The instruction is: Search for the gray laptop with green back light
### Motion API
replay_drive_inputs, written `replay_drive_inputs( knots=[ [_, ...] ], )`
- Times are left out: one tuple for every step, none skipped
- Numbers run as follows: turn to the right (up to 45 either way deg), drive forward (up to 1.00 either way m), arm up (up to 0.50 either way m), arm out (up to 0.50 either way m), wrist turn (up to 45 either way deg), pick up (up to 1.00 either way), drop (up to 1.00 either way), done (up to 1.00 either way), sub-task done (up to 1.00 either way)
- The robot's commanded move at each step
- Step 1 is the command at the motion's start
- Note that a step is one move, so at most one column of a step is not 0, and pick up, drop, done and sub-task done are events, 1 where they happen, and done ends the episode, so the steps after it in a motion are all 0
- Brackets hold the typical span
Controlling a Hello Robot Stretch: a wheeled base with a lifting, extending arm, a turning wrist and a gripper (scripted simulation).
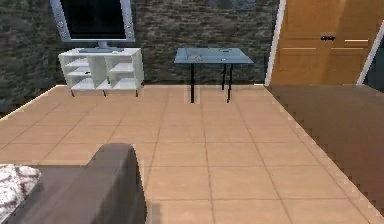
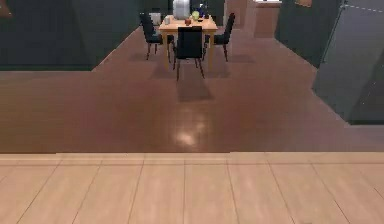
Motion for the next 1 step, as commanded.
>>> replay_drive_inputs(
  knots=[
    [0.0,1.0,0.0,0.0,0.0,0.0,0.0,0.0,0.0]
  ],
)
